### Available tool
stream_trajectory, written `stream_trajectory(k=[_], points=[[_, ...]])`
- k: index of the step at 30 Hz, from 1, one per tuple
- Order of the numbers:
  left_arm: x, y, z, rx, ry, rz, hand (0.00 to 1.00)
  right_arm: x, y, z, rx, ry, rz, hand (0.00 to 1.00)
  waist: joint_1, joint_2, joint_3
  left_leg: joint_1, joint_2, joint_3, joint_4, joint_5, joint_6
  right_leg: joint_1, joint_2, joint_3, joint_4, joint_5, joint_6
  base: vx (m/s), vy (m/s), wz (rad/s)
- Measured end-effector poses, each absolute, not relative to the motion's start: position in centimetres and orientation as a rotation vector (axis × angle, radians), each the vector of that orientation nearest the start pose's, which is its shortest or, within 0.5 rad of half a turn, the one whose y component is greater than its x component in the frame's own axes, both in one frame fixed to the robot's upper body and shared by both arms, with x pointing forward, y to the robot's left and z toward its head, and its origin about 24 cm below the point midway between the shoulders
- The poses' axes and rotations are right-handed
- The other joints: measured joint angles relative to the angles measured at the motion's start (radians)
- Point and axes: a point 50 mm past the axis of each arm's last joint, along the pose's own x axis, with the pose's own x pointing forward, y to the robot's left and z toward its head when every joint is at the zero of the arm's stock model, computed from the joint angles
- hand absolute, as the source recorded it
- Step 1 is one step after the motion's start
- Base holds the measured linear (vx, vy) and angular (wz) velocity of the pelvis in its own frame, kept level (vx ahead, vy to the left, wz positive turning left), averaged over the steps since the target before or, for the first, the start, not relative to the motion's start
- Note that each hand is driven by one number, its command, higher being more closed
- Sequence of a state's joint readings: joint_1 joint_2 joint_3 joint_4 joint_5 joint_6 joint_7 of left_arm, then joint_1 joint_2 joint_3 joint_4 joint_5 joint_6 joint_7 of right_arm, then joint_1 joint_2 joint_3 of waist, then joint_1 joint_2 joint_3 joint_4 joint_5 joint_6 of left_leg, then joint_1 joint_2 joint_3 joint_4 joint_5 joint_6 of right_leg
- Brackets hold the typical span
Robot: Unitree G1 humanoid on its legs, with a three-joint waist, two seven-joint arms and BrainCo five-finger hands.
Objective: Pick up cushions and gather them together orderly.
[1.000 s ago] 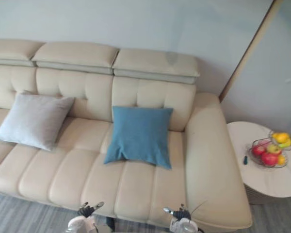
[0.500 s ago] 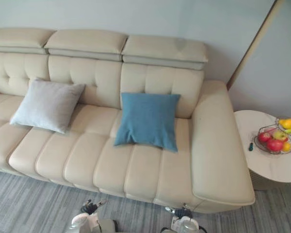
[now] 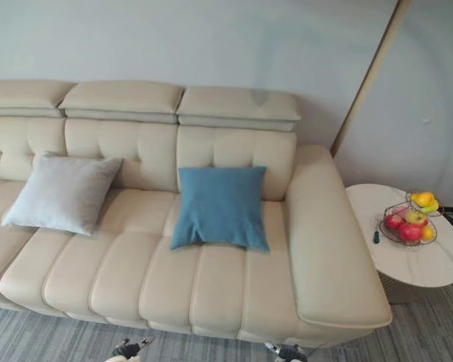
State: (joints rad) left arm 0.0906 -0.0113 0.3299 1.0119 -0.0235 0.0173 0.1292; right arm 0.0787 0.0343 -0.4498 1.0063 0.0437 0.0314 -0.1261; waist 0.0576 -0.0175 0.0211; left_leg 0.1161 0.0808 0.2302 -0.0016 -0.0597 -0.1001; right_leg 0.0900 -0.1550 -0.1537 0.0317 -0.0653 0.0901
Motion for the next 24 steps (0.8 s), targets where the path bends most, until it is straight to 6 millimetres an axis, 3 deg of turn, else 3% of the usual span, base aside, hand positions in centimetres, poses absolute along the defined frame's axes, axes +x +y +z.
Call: stream_trajectory(k=[10, 15, 19, 22, 23, 24], points=[[8.7, 19.4, -16.3, -0.167, 1.128, 0.438, 0.00, 8.3, -20.2, -16.3, 0.259, 1.134, -0.542, 0.00, -0.012, 0.006, 0.016, 0.031, 0.002, 0.073, -0.051, 0.006, -0.003, -0.024, 0.006, 0.046, 0.001, -0.004, 0.006, 0.02, 0.001, -0.15], [9.4, 19.5, -16.2, -0.197, 1.109, 0.431, 0.00, 8.6, -20.2, -16.2, 0.283, 1.121, -0.543, 0.00, -0.017, 0.001, 0.050, 0.040, 0.032, 0.142, 0.030, -0.042, -0.018, -0.058, 0.033, 0.135, 0.045, -0.012, 0.001, 0.04, -0.017, -0.55], [9.7, 19.2, -16.1, -0.213, 1.101, 0.429, 0.00, 8.5, -20.4, -16.2, 0.251, 1.129, -0.520, 0.00, -0.026, 0.005, 0.050, 0.011, 0.039, 0.144, 0.095, -0.068, 0.002, -0.123, 0.047, 0.225, 0.071, -0.008, -0.002, -0.01, -0.047, -0.69], [9.8, 18.8, -16.2, -0.222, 1.100, 0.420, 0.00, 9.1, -20.4, -16.1, 0.235, 1.118, -0.498, 0.00, -0.025, 0.026, 0.045, 0.009, 0.073, 0.232, 0.109, -0.119, -0.028, -0.184, 0.099, 0.313, 0.084, 0.020, -0.008, -0.05, -0.010, -1.13], [9.9, 19.1, -16.1, -0.216, 1.096, 0.424, 0.00, 9.7, -20.2, -16.0, 0.229, 1.106, -0.479, 0.00, -0.025, 0.017, 0.050, 0.011, 0.084, 0.290, 0.124, -0.126, -0.022, -0.218, 0.124, 0.327, 0.087, 0.059, -0.017, -0.06, -0.011, -1.84], [9.9, 19.2, -16.1, -0.217, 1.093, 0.430, 0.00, 10.5, -20.0, -15.8, 0.225, 1.090, -0.460, 0.00, -0.020, 0.014, 0.051, 0.013, 0.098, 0.346, 0.132, -0.130, -0.015, -0.254, 0.148, 0.270, 0.075, 0.115, -0.047, -0.08, -0.032, -1.99]])
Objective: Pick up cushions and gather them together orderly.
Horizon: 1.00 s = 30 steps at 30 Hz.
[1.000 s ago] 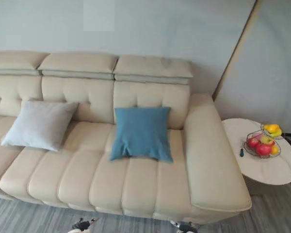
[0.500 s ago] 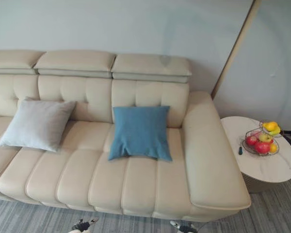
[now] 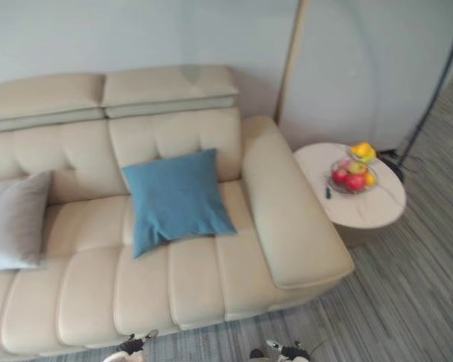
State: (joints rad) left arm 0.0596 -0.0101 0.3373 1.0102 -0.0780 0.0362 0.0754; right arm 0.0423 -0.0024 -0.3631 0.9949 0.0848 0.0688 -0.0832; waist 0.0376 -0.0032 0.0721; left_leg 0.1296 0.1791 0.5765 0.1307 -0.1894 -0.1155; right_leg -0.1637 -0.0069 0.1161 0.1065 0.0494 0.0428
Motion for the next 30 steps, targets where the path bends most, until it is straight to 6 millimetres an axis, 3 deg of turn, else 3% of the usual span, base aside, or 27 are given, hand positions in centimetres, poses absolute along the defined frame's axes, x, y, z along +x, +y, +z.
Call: stream_trajectory(k=[1, 2, 4, 5, 8, 9, 10, 11, 12, 13, 15, 17, 18, 19, 21, 22, 24, 25, 26, 28, 29, 30], points=[[9.9, 19.3, -16.1, -0.213, 1.091, 0.431, 0.00, 10.9, -19.9, -15.7, 0.226, 1.081, -0.455, 0.00, 0.004, 0.003, 0.003, 0.005, 0.010, 0.037, 0.000, -0.001, 0.002, -0.012, 0.006, -0.049, -0.014, 0.017, -0.027, -0.06, -0.088, -2.02], [9.8, 19.5, -16.0, -0.204, 1.090, 0.432, 0.00, 11.8, -19.5, -15.6, 0.229, 1.066, -0.437, 0.00, 0.008, 0.003, 0.010, 0.023, 0.014, 0.098, -0.009, -0.006, -0.005, -0.035, -0.014, -0.230, 0.025, -0.044, -0.072, -0.08, -0.098, -1.66], [10.3, 19.0, -16.0, -0.194, 1.084, 0.403, 0.00, 11.6, -20.0, -15.6, 0.219, 1.068, -0.448, 0.00, -0.002, 0.005, 0.018, 0.070, 0.005, 0.181, -0.022, -0.008, -0.010, -0.059, -0.148, -0.575, 0.155, -0.112, -0.090, -0.06, -0.069, -1.35], [10.4, 19.0, -15.9, -0.192, 1.082, 0.401, 0.00, 11.3, -20.1, -15.6, 0.222, 1.071, -0.458, 0.00, -0.001, 0.003, 0.019, 0.089, 0.001, 0.215, -0.022, -0.008, -0.011, -0.043, -0.176, -0.637, 0.181, -0.103, -0.094, -0.02, -0.065, -1.02], [10.2, 19.0, -16.0, -0.173, 1.090, 0.384, 0.00, 11.1, -20.2, -15.6, 0.223, 1.074, -0.465, 0.00, -0.010, 0.006, 0.021, 0.112, 0.036, 0.232, 0.068, -0.003, -0.020, -0.056, -0.135, -0.569, 0.203, -0.132, -0.096, 0.08, -0.206, -0.88], [10.4, 19.0, -15.9, -0.172, 1.084, 0.383, 0.00, 11.1, -20.2, -15.7, 0.225, 1.075, -0.468, 0.00, -0.010, -0.001, 0.021, 0.075, 0.084, 0.205, 0.209, -0.004, -0.019, -0.061, -0.124, -0.534, 0.211, -0.144, -0.107, 0.09, -0.256, -0.87], [10.8, 18.8, -15.9, -0.180, 1.076, 0.380, 0.00, 11.2, -20.2, -15.6, 0.224, 1.071, -0.465, 0.00, -0.010, 0.012, 0.034, 0.021, 0.152, 0.147, 0.399, 0.016, 0.026, -0.050, -0.093, -0.507, 0.201, -0.149, -0.111, 0.08, -0.258, -0.92], [10.9, 18.6, -15.8, -0.184, 1.073, 0.378, 0.00, 11.4, -20.4, -15.5, 0.219, 1.066, -0.466, 0.00, -0.006, 0.022, 0.045, -0.010, 0.182, 0.106, 0.485, 0.039, 0.065, -0.040, -0.078, -0.490, 0.195, -0.151, -0.114, 0.04, -0.194, -1.09], [11.0, 18.6, -15.8, -0.185, 1.066, 0.377, 0.00, 11.5, -20.9, -15.4, 0.204, 1.061, -0.471, 0.00, 0.005, 0.035, 0.064, -0.092, 0.207, -0.009, 0.642, 0.063, 0.110, -0.025, -0.049, -0.438, 0.176, -0.154, -0.121, 0.06, -0.109, -1.22], [11.1, 18.6, -15.8, -0.194, 1.062, 0.383, 0.00, 12.0, -21.1, -15.3, 0.193, 1.052, -0.467, 0.00, 0.009, 0.047, 0.068, -0.167, 0.174, -0.113, 0.700, 0.005, 0.055, -0.025, -0.031, -0.391, 0.162, -0.156, -0.128, 0.07, -0.064, -1.26], [11.2, 18.5, -15.7, -0.203, 1.054, 0.393, 0.00, 11.9, -20.9, -15.3, 0.196, 1.062, -0.464, 0.00, 0.017, 0.043, 0.069, -0.235, 0.095, -0.203, 0.642, -0.055, 0.039, -0.002, 0.001, -0.316, 0.109, -0.154, -0.125, 0.14, -0.056, -1.24], [10.8, 18.8, -15.7, -0.215, 1.049, 0.418, 0.00, 12.1, -20.4, -15.4, 0.185, 1.067, -0.440, 0.00, 0.028, 0.032, 0.076, -0.256, 0.029, -0.261, 0.514, -0.066, 0.043, 0.038, 0.033, -0.239, 0.062, -0.154, -0.125, 0.19, -0.017, -1.39], [11.1, 18.9, -15.5, -0.214, 1.035, 0.419, 0.00, 12.2, -20.1, -15.4, 0.166, 1.068, -0.419, 0.00, 0.033, 0.024, 0.079, -0.274, -0.019, -0.339, 0.445, -0.065, 0.043, 0.047, 0.053, -0.189, 0.056, -0.154, -0.125, 0.20, 0.061, -1.80], [11.2, 18.9, -15.5, -0.229, 1.025, 0.433, 0.00, 12.5, -19.8, -15.3, 0.163, 1.065, -0.405, 0.00, 0.047, 0.022, 0.080, -0.304, -0.085, -0.485, 0.363, -0.060, 0.046, 0.051, 0.093, -0.094, 0.060, -0.154, -0.125, 0.19, 0.108, -2.27], [11.1, 18.7, -15.5, -0.246, 1.023, 0.448, 0.00, 12.1, -19.7, -15.5, 0.170, 1.074, -0.407, 0.00, 0.069, 0.028, 0.072, -0.298, -0.114, -0.613, 0.290, -0.048, 0.072, 0.044, 0.141, -0.006, 0.074, -0.153, -0.126, 0.16, 0.136, -2.33], [10.9, 18.6, -15.6, -0.253, 1.033, 0.450, 0.00, 11.9, -19.7, -15.5, 0.169, 1.079, -0.407, 0.00, 0.077, 0.051, 0.058, -0.283, -0.088, -0.614, 0.249, -0.040, 0.059, 0.042, 0.179, 0.029, 0.087, -0.150, -0.127, 0.19, 0.163, -2.17], [10.6, 19.3, -15.6, -0.222, 1.044, 0.452, 0.00, 11.6, -19.2, -15.6, 0.181, 1.082, -0.402, 0.00, 0.074, 0.018, 0.028, -0.246, -0.078, -0.506, 0.210, -0.056, 0.061, 0.025, 0.174, 0.084, 0.121, -0.139, -0.106, 0.26, 0.176, -1.63], [10.7, 19.6, -15.5, -0.203, 1.041, 0.444, 0.00, 11.1, -19.2, -15.8, 0.182, 1.096, -0.407, 0.00, 0.075, -0.002, 0.013, -0.225, -0.078, -0.441, 0.184, -0.051, 0.062, -0.010, 0.154, 0.068, 0.187, -0.159, -0.087, 0.26, 0.150, -1.19], [10.7, 19.6, -15.5, -0.195, 1.042, 0.441, 0.00, 10.9, -19.3, -15.8, 0.180, 1.100, -0.410, 0.00, 0.077, -0.005, 0.011, -0.197, -0.080, -0.388, 0.166, -0.053, 0.067, -0.036, 0.131, 0.035, 0.270, -0.196, -0.068, 0.26, 0.144, -1.36], [10.3, 19.3, -15.7, -0.201, 1.063, 0.442, 0.00, 11.1, -19.5, -15.8, 0.176, 1.093, -0.408, 0.00, 0.078, 0.006, 0.007, -0.134, -0.081, -0.302, 0.123, -0.052, 0.068, -0.065, 0.076, -0.075, 0.346, -0.240, 0.016, 0.27, 0.123, -1.27], [10.1, 19.3, -15.8, -0.201, 1.071, 0.441, 0.00, 11.5, -19.5, -15.7, 0.179, 1.084, -0.406, 0.00, 0.077, 0.013, 0.010, -0.107, -0.076, -0.254, 0.113, -0.052, 0.068, -0.070, 0.022, -0.212, 0.358, -0.253, 0.035, 0.24, 0.047, -1.12], [10.2, 19.2, -15.8, -0.192, 1.074, 0.429, 0.00, 11.5, -19.5, -15.7, 0.183, 1.084, -0.408, 0.00, 0.076, 0.015, 0.012, -0.094, -0.074, -0.233, 0.111, -0.052, 0.068, -0.069, -0.021, -0.334, 0.360, -0.261, 0.021, 0.26, -0.002, -1.07]])
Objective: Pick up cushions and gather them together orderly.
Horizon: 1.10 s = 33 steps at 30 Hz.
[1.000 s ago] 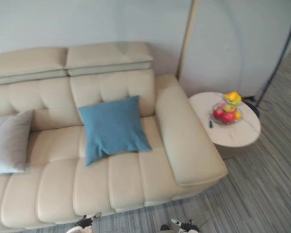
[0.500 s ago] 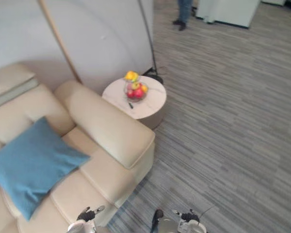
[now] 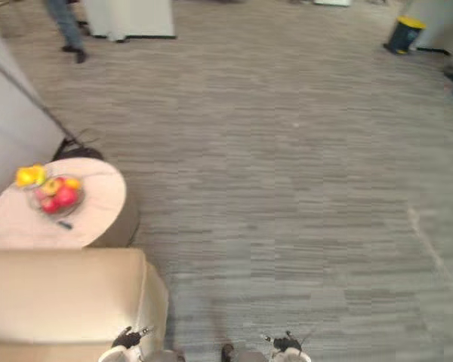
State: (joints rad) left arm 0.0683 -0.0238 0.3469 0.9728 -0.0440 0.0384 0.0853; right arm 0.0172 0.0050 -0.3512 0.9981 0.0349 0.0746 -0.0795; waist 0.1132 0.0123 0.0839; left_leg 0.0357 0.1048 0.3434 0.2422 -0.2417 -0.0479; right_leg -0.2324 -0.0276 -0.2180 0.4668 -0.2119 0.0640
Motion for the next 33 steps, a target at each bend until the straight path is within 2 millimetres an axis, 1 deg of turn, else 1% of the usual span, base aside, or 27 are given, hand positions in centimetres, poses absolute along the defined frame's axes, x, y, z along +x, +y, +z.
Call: stream_trajectory(k=[1, 2, 3, 4, 7, 9, 10, 11, 12, 13, 14, 16, 18, 19, 20, 21, 23, 24, 25, 26, 27, 28, 29, 30, 31, 32, 33], points=[[10.5, 19.0, -15.8, -0.171, 1.075, 0.400, 0.00, 11.9, -19.5, -15.6, 0.177, 1.078, -0.404, 0.00, 0.000, 0.005, 0.003, 0.020, 0.004, 0.024, -0.003, 0.000, 0.000, 0.012, -0.062, -0.173, -0.004, -0.011, -0.026, 0.22, -0.047, -0.97], [10.5, 18.9, -15.9, -0.145, 1.083, 0.373, 0.00, 12.0, -19.4, -15.6, 0.161, 1.084, -0.394, 0.00, 0.000, 0.007, 0.005, 0.049, 0.003, 0.050, -0.017, 0.000, 0.000, 0.028, -0.113, -0.323, -0.040, 0.000, -0.064, 0.24, -0.085, -1.05], [10.5, 19.2, -15.9, -0.123, 1.090, 0.365, 0.00, 11.9, -19.3, -15.7, 0.157, 1.099, -0.387, 0.00, -0.001, 0.003, 0.007, 0.075, -0.003, 0.060, -0.023, -0.001, -0.001, 0.037, -0.130, -0.397, -0.071, 0.019, -0.121, 0.28, -0.142, -1.10], [10.5, 19.1, -16.0, -0.111, 1.100, 0.346, 0.00, 11.9, -19.6, -15.8, 0.152, 1.105, -0.393, 0.00, -0.004, 0.011, 0.006, 0.090, 0.002, 0.054, -0.025, 0.002, -0.005, 0.066, -0.109, -0.402, -0.099, 0.027, -0.150, 0.27, -0.160, -0.89], [10.8, 18.0, -16.1, -0.101, 1.112, 0.296, 0.00, 11.0, -21.3, -15.9, 0.151, 1.128, -0.455, 0.00, -0.019, 0.056, 0.007, 0.087, 0.018, -0.002, 0.061, 0.012, -0.010, 0.121, -0.049, -0.337, -0.185, 0.031, -0.156, 0.25, -0.117, -0.62], [10.9, 17.8, -16.1, -0.097, 1.109, 0.289, 0.00, 9.6, -21.7, -16.2, 0.159, 1.158, -0.490, 0.00, -0.021, 0.052, 0.015, 0.040, 0.050, -0.014, 0.254, 0.043, -0.037, 0.187, -0.023, -0.306, -0.249, 0.031, -0.155, 0.19, -0.084, -0.36], [11.3, 17.9, -15.9, -0.105, 1.090, 0.298, 0.00, 9.1, -21.7, -16.3, 0.157, 1.166, -0.496, 0.00, -0.024, 0.045, 0.030, -0.031, 0.080, -0.045, 0.460, 0.106, -0.010, 0.238, -0.008, -0.288, -0.294, 0.032, -0.153, 0.12, -0.080, -0.48], [11.6, 18.1, -15.7, -0.109, 1.073, 0.309, 0.00, 9.1, -21.7, -16.2, 0.156, 1.161, -0.499, 0.00, -0.022, 0.040, 0.035, -0.100, 0.103, -0.070, 0.605, 0.125, 0.022, 0.262, 0.005, -0.259, -0.310, 0.031, -0.154, 0.12, -0.055, -0.76], [11.6, 18.3, -15.7, -0.117, 1.068, 0.323, 0.00, 9.4, -21.6, -16.2, 0.154, 1.153, -0.495, 0.00, -0.016, 0.040, 0.036, -0.156, 0.104, -0.098, 0.685, 0.072, 0.043, 0.274, 0.016, -0.212, -0.317, 0.011, -0.172, 0.13, 0.002, -1.09], [11.8, 18.2, -15.6, -0.118, 1.057, 0.321, 0.00, 9.7, -21.4, -16.1, 0.159, 1.147, -0.490, 0.00, -0.010, 0.039, 0.039, -0.211, 0.091, -0.122, 0.696, 0.026, 0.038, 0.278, 0.017, -0.174, -0.317, 0.007, -0.172, 0.17, 0.041, -1.21], [12.2, 18.1, -15.4, -0.118, 1.043, 0.318, 0.00, 9.8, -21.4, -16.1, 0.167, 1.147, -0.492, 0.00, -0.003, 0.034, 0.047, -0.245, 0.075, -0.135, 0.661, 0.005, 0.025, 0.289, 0.015, -0.138, -0.319, 0.006, -0.170, 0.18, 0.054, -1.27], [12.4, 18.3, -15.3, -0.117, 1.027, 0.320, 0.00, 9.7, -21.3, -16.1, 0.172, 1.154, -0.495, 0.00, 0.001, 0.032, 0.057, -0.288, 0.047, -0.154, 0.505, -0.008, 0.021, 0.313, 0.010, -0.078, -0.328, -0.003, -0.154, 0.19, 0.105, -1.09], [12.6, 18.1, -15.1, -0.128, 1.014, 0.327, 0.00, 9.9, -21.3, -16.0, 0.187, 1.142, -0.508, 0.00, 0.003, 0.033, 0.058, -0.312, 0.009, -0.201, 0.245, 0.010, 0.001, 0.328, 0.011, 0.009, -0.329, -0.025, -0.128, 0.26, 0.192, -1.09], [12.5, 18.2, -15.1, -0.129, 1.014, 0.332, 0.00, 10.1, -21.3, -15.9, 0.190, 1.129, -0.509, 0.00, 0.005, 0.035, 0.056, -0.316, 0.001, -0.221, 0.173, 0.029, -0.009, 0.328, 0.012, 0.035, -0.329, -0.031, -0.119, 0.33, 0.228, -1.31], [12.4, 18.3, -15.1, -0.141, 1.013, 0.348, 0.00, 10.3, -21.1, -15.9, 0.199, 1.121, -0.511, 0.00, 0.015, 0.034, 0.050, -0.312, 0.000, -0.238, 0.119, 0.094, 0.000, 0.330, 0.017, 0.097, -0.329, -0.043, -0.100, 0.40, 0.261, -1.40], [12.0, 18.5, -15.2, -0.151, 1.021, 0.363, 0.00, 10.1, -20.8, -16.0, 0.212, 1.127, -0.513, 0.00, 0.026, 0.024, 0.026, -0.306, -0.017, -0.238, 0.130, 0.117, 0.022, 0.331, 0.008, 0.147, -0.333, -0.054, -0.084, 0.53, 0.302, -1.33], [11.8, 19.3, -15.2, -0.136, 1.023, 0.380, 0.00, 9.5, -19.5, -16.2, 0.250, 1.133, -0.510, 0.00, 0.028, -0.030, -0.007, -0.274, -0.029, -0.145, 0.139, 0.036, 0.020, 0.308, -0.037, 0.217, -0.266, -0.070, -0.052, 0.50, 0.224, -1.15], [11.7, 19.3, -15.3, -0.143, 1.032, 0.390, 0.00, 9.3, -19.3, -16.2, 0.271, 1.134, -0.514, 0.00, 0.036, -0.033, -0.007, -0.237, -0.030, -0.109, 0.133, 0.017, 0.026, 0.267, -0.048, 0.245, -0.158, -0.076, -0.023, 0.46, 0.210, -1.29], [11.5, 19.3, -15.4, -0.149, 1.038, 0.396, 0.00, 9.6, -19.2, -16.2, 0.290, 1.123, -0.519, 0.00, 0.041, -0.032, -0.005, -0.188, -0.030, -0.068, 0.117, 0.006, 0.034, 0.198, -0.058, 0.263, 0.011, -0.074, 0.038, 0.42, 0.213, -1.13], [11.5, 19.1, -15.5, -0.155, 1.053, 0.389, 0.00, 10.1, -19.5, -15.9, 0.295, 1.093, -0.525, 0.00, 0.031, -0.021, 0.005, -0.118, -0.031, -0.046, 0.101, -0.014, 0.038, 0.105, -0.068, 0.257, 0.243, -0.028, 0.143, 0.38, 0.216, -0.78], [11.4, 19.0, -15.5, -0.146, 1.059, 0.381, 0.00, 10.5, -19.7, -15.7, 0.305, 1.069, -0.533, 0.00, 0.014, -0.011, 0.015, -0.062, -0.031, -0.031, 0.082, -0.020, 0.042, 0.060, -0.080, 0.236, 0.382, -0.007, 0.179, 0.38, 0.172, -0.41], [11.6, 18.9, -15.5, -0.143, 1.059, 0.374, 0.00, 10.7, -19.7, -15.7, 0.312, 1.056, -0.537, 0.00, 0.003, -0.012, 0.016, -0.005, -0.031, -0.016, 0.053, -0.020, 0.042, 0.022, -0.099, 0.186, 0.464, -0.002, 0.150, 0.39, 0.146, -0.17], [11.7, 18.8, -15.5, -0.144, 1.059, 0.371, 0.00, 10.9, -19.7, -15.6, 0.313, 1.050, -0.536, 0.00, -0.002, -0.011, 0.017, 0.042, -0.029, -0.003, 0.017, -0.020, 0.042, 0.001, -0.115, 0.135, 0.478, -0.005, 0.120, 0.48, 0.114, -0.21], [11.9, 18.6, -15.5, -0.141, 1.060, 0.361, 0.00, 11.1, -19.7, -15.5, 0.320, 1.044, -0.539, 0.00, -0.003, -0.008, 0.019, 0.100, -0.029, 0.013, -0.041, -0.019, 0.040, -0.033, -0.137, 0.054, 0.442, -0.022, 0.072, 0.41, 0.073, -0.22], [12.1, 18.5, -15.5, -0.143, 1.058, 0.356, 0.00, 11.3, -19.9, -15.5, 0.333, 1.038, -0.555, 0.00, -0.004, -0.008, 0.020, 0.141, -0.027, 0.022, -0.080, -0.017, 0.035, -0.053, -0.147, 0.000, 0.373, -0.035, 0.040, 0.50, 0.049, -0.24], [12.2, 18.3, -15.5, -0.138, 1.058, 0.345, 0.00, 11.3, -20.1, -15.5, 0.349, 1.034, -0.574, 0.00, -0.008, -0.007, 0.020, 0.162, -0.024, 0.027, -0.105, -0.016, 0.034, -0.075, -0.146, -0.041, 0.283, -0.035, 0.024, 0.34, -0.014, -0.13], [12.3, 18.1, -15.5, -0.123, 1.065, 0.324, 0.00, 11.3, -20.5, -15.5, 0.364, 1.030, -0.598, 0.00, -0.018, -0.005, 0.022, 0.176, -0.021, 0.025, -0.122, -0.016, 0.034, -0.104, -0.138, -0.068, 0.147, -0.008, -0.004, 0.43, -0.068, 0.05]])
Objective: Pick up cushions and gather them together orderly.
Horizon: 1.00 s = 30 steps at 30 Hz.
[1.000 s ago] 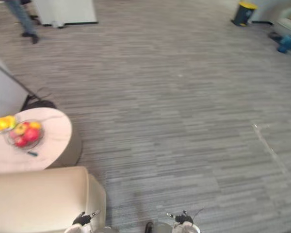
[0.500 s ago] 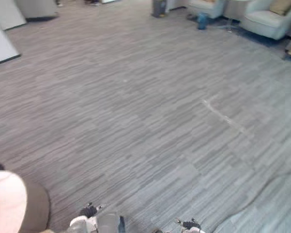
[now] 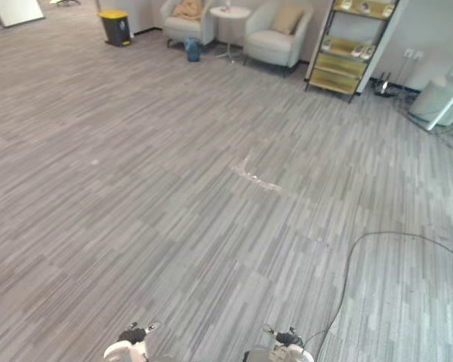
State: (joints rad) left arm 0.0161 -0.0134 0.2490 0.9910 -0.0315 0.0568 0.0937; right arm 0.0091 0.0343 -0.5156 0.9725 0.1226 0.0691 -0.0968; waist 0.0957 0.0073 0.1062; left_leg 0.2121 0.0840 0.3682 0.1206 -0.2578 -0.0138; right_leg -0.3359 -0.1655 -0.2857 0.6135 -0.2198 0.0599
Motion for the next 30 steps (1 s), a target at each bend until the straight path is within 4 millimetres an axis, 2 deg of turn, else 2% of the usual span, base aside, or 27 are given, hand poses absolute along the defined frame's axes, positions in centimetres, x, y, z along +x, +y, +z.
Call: stream_trajectory(k=[2, 3, 4, 5, 6, 7, 8, 9, 10, 12, 13, 14, 15, 16, 17, 18, 19, 20, 22, 23, 24, 25, 26, 27, 28, 29, 30], points=[[12.0, 18.0, -15.6, -0.118, 1.076, 0.317, 0.00, 11.4, -21.1, -15.4, 0.378, 1.023, -0.627, 0.00, -0.021, 0.006, 0.020, 0.032, 0.002, -0.026, -0.012, 0.000, 0.000, -0.012, 0.018, 0.013, -0.203, 0.097, -0.019, 0.51, -0.169, 0.33], [11.7, 18.5, -15.7, -0.114, 1.080, 0.332, 0.00, 10.6, -21.0, -15.7, 0.387, 1.052, -0.642, 0.00, -0.031, -0.010, 0.019, 0.058, -0.013, -0.068, -0.004, 0.000, 0.000, 0.001, 0.023, 0.043, -0.281, 0.164, -0.042, 0.63, -0.299, 0.49], [11.4, 18.5, -15.8, -0.119, 1.088, 0.344, 0.00, 9.9, -21.2, -15.9, 0.389, 1.072, -0.657, 0.00, -0.041, -0.010, 0.026, 0.070, -0.006, -0.130, 0.051, -0.007, -0.011, 0.019, 0.034, 0.068, -0.238, 0.192, -0.071, 0.54, -0.293, 0.35], [11.1, 18.4, -15.8, -0.122, 1.094, 0.342, 0.00, 9.7, -21.8, -15.8, 0.378, 1.070, -0.668, 0.00, -0.043, 0.008, 0.022, 0.055, 0.016, -0.154, 0.129, -0.007, -0.012, 0.029, 0.045, 0.059, -0.223, 0.172, -0.075, 0.53, -0.326, 0.04], [10.7, 17.9, -15.9, -0.142, 1.093, 0.348, 0.00, 9.7, -22.0, -15.8, 0.365, 1.069, -0.664, 0.00, -0.038, 0.038, 0.013, -0.060, 0.066, -0.199, 0.394, 0.016, -0.049, 0.057, 0.065, 0.048, -0.223, 0.126, -0.083, 0.51, -0.286, -0.22], [10.8, 17.7, -15.8, -0.163, 1.085, 0.355, 0.00, 9.9, -22.5, -15.6, 0.350, 1.052, -0.666, 0.00, -0.035, 0.065, 0.016, -0.176, 0.112, -0.231, 0.618, 0.104, -0.070, 0.085, 0.102, 0.051, -0.239, 0.095, -0.094, 0.64, -0.293, -0.31], [10.7, 17.4, -15.9, -0.180, 1.086, 0.357, 0.00, 10.1, -22.7, -15.5, 0.339, 1.046, -0.661, 0.00, -0.029, 0.082, 0.023, -0.235, 0.143, -0.237, 0.747, 0.130, -0.068, 0.118, 0.125, 0.059, -0.252, 0.072, -0.116, 0.55, -0.193, -0.31], [11.0, 17.5, -15.8, -0.178, 1.075, 0.349, 0.00, 10.3, -22.7, -15.4, 0.337, 1.042, -0.660, 0.00, -0.029, 0.087, 0.034, -0.290, 0.160, -0.233, 0.851, 0.108, -0.066, 0.175, 0.144, 0.066, -0.277, 0.052, -0.125, 0.45, -0.121, -0.28], [11.2, 17.6, -15.7, -0.171, 1.069, 0.346, 0.00, 10.4, -22.6, -15.4, 0.339, 1.044, -0.656, 0.00, -0.027, 0.081, 0.039, -0.310, 0.161, -0.227, 0.870, 0.091, -0.066, 0.209, 0.146, 0.070, -0.292, 0.042, -0.128, 0.44, -0.102, -0.27], [11.8, 18.4, -15.3, -0.134, 1.039, 0.339, 0.00, 10.1, -21.6, -15.8, 0.381, 1.065, -0.660, 0.00, -0.016, 0.036, 0.057, -0.376, 0.131, -0.139, 0.780, 0.015, -0.052, 0.357, 0.130, 0.080, -0.383, 0.037, -0.118, 0.58, -0.127, -0.26], [12.0, 18.4, -15.2, -0.129, 1.032, 0.333, 0.00, 10.1, -21.4, -15.8, 0.388, 1.067, -0.661, 0.00, -0.010, 0.026, 0.054, -0.393, 0.122, -0.099, 0.709, 0.004, -0.049, 0.388, 0.123, 0.080, -0.409, 0.038, -0.117, 0.62, -0.097, -0.26], [12.4, 18.5, -15.0, -0.120, 1.017, 0.326, 0.00, 10.3, -21.2, -15.8, 0.396, 1.063, -0.663, 0.00, -0.002, 0.015, 0.056, -0.427, 0.094, -0.052, 0.563, 0.003, -0.041, 0.439, 0.110, 0.083, -0.457, 0.038, -0.107, 0.62, -0.045, -0.22], [12.5, 18.3, -15.0, -0.118, 1.012, 0.322, 0.00, 10.2, -21.3, -15.7, 0.394, 1.059, -0.666, 0.00, 0.002, 0.015, 0.052, -0.446, 0.055, -0.049, 0.393, 0.026, -0.040, 0.470, 0.103, 0.081, -0.492, 0.032, -0.088, 0.43, -0.018, -0.18], [12.5, 18.2, -15.0, -0.112, 1.014, 0.319, 0.00, 10.1, -21.3, -15.8, 0.393, 1.062, -0.668, 0.00, 0.005, 0.020, 0.050, -0.453, 0.036, -0.054, 0.311, 0.055, -0.041, 0.483, 0.102, 0.082, -0.507, 0.026, -0.078, 0.49, 0.083, -0.19], [12.5, 18.2, -15.0, -0.108, 1.016, 0.318, 0.00, 10.0, -21.6, -15.7, 0.385, 1.063, -0.671, 0.00, 0.013, 0.029, 0.044, -0.468, 0.015, -0.087, 0.171, 0.136, -0.019, 0.520, 0.106, 0.087, -0.532, 0.003, -0.049, 0.53, 0.185, -0.32], [12.5, 18.1, -15.0, -0.112, 1.015, 0.317, 0.00, 10.1, -21.3, -15.8, 0.388, 1.067, -0.662, 0.00, 0.024, 0.019, 0.035, -0.463, -0.004, -0.114, 0.177, 0.213, 0.006, 0.543, 0.095, 0.101, -0.535, -0.019, -0.026, 0.66, 0.224, -0.39], [12.5, 18.7, -15.0, -0.100, 1.014, 0.325, 0.00, 10.1, -20.7, -15.9, 0.393, 1.077, -0.649, 0.00, 0.025, -0.002, 0.021, -0.451, -0.028, -0.101, 0.181, 0.192, 0.022, 0.549, 0.069, 0.113, -0.524, -0.033, -0.010, 0.49, 0.167, -0.37], [12.5, 18.8, -15.0, -0.093, 1.017, 0.328, 0.00, 10.0, -20.2, -16.0, 0.392, 1.087, -0.635, 0.00, 0.025, -0.014, 0.003, -0.442, -0.036, -0.084, 0.177, 0.166, 0.029, 0.533, 0.053, 0.131, -0.478, -0.036, -0.004, 0.49, 0.143, -0.45], [12.1, 19.0, -15.2, -0.088, 1.036, 0.325, 0.00, 10.1, -19.6, -16.0, 0.387, 1.092, -0.609, 0.00, 0.028, -0.022, 0.003, -0.360, -0.042, -0.047, 0.174, 0.122, 0.044, 0.410, 0.013, 0.170, -0.126, -0.024, 0.046, 0.56, 0.196, -0.40], [12.2, 19.1, -15.1, -0.081, 1.037, 0.319, 0.00, 10.1, -19.5, -16.0, 0.387, 1.092, -0.596, 0.00, 0.025, -0.029, 0.003, -0.325, -0.050, -0.044, 0.171, 0.104, 0.051, 0.353, -0.007, 0.184, 0.025, 0.016, 0.091, 0.53, 0.189, -0.09], [12.2, 19.1, -15.2, -0.077, 1.054, 0.311, 0.00, 10.3, -19.6, -15.9, 0.382, 1.079, -0.584, 0.00, 0.018, -0.031, 0.011, -0.242, -0.061, -0.052, 0.155, 0.076, 0.052, 0.272, -0.033, 0.188, 0.260, 0.063, 0.118, 0.61, 0.178, 0.04], [12.2, 19.0, -15.3, -0.079, 1.064, 0.305, 0.00, 10.4, -19.8, -15.8, 0.377, 1.068, -0.584, 0.00, 0.013, -0.020, 0.021, -0.170, -0.062, -0.056, 0.125, 0.068, 0.050, 0.230, -0.046, 0.167, 0.350, 0.053, 0.104, 0.50, 0.141, 0.07], [12.3, 18.9, -15.3, -0.077, 1.064, 0.300, 0.00, 10.4, -19.9, -15.8, 0.376, 1.064, -0.586, 0.00, 0.011, -0.020, 0.021, -0.141, -0.062, -0.059, 0.109, 0.068, 0.050, 0.215, -0.052, 0.147, 0.363, 0.044, 0.093, 0.45, 0.101, 0.19], [12.0, 18.7, -15.5, -0.077, 1.079, 0.296, 0.00, 10.4, -20.1, -15.7, 0.379, 1.059, -0.593, 0.00, 0.007, -0.016, 0.021, -0.073, -0.059, -0.066, 0.053, 0.068, 0.050, 0.179, -0.069, 0.064, 0.328, 0.016, 0.067, 0.39, 0.040, 0.31], [12.1, 18.6, -15.5, -0.073, 1.082, 0.287, 0.00, 10.3, -20.2, -15.7, 0.388, 1.055, -0.605, 0.00, 0.000, -0.016, 0.021, -0.026, -0.056, -0.079, 0.010, 0.068, 0.049, 0.153, -0.075, 0.004, 0.248, -0.004, 0.039, 0.39, 0.040, 0.38], [12.3, 18.5, -15.5, -0.069, 1.079, 0.280, 0.00, 10.2, -20.4, -15.7, 0.394, 1.054, -0.614, 0.00, -0.004, -0.016, 0.021, 0.000, -0.055, -0.085, -0.009, 0.068, 0.050, 0.139, -0.075, -0.020, 0.191, -0.007, 0.033, 0.50, -0.031, 0.46], [12.3, 18.4, -15.5, -0.065, 1.083, 0.274, 0.00, 10.1, -20.7, -15.7, 0.401, 1.046, -0.633, 0.00, -0.015, -0.012, 0.024, 0.022, -0.048, -0.108, -0.029, 0.063, 0.042, 0.120, -0.061, -0.056, 0.030, 0.004, 0.022, 0.35, -0.070, 0.57]])
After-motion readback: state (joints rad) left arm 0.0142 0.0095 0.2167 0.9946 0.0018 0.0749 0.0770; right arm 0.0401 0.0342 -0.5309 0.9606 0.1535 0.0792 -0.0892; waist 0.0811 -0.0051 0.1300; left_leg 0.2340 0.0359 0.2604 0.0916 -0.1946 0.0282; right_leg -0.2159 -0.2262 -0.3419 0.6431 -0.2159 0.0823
